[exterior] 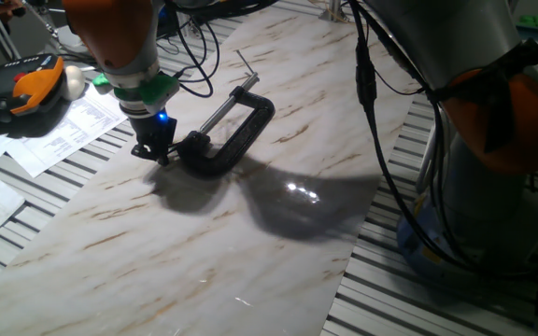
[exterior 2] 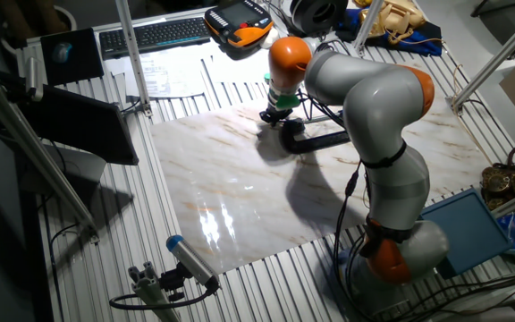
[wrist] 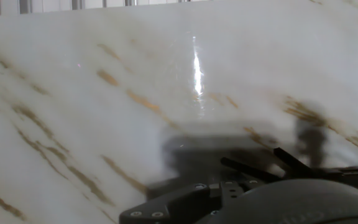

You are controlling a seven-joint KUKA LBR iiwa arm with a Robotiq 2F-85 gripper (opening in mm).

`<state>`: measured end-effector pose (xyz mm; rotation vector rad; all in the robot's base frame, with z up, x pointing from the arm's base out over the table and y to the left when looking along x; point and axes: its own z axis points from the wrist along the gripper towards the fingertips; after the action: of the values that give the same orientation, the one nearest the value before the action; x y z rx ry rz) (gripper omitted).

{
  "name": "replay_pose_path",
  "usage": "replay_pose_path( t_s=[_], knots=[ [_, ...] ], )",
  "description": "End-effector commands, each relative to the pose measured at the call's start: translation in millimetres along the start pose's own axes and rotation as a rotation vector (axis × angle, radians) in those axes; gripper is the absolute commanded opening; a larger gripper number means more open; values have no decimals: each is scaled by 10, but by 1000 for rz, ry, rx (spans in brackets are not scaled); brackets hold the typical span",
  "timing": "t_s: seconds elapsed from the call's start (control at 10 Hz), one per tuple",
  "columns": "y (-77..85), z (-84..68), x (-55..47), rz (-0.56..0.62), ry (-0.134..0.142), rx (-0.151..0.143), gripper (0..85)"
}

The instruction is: Turn the hands of a clock

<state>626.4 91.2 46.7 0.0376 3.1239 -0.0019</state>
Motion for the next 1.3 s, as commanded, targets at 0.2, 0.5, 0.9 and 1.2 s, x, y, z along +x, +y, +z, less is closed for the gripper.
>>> replay_pose_path(
  t_s=[0.2, 0.5, 0.9, 1.2],
  knots=[
    [-15, 11, -17, 0, -3, 5, 0],
    [-33, 17, -33, -2, -1, 5, 0],
    [-33, 19, -33, -5, 13, -10, 0],
    [-33, 19, -33, 6, 14, 13, 0]
  ],
)
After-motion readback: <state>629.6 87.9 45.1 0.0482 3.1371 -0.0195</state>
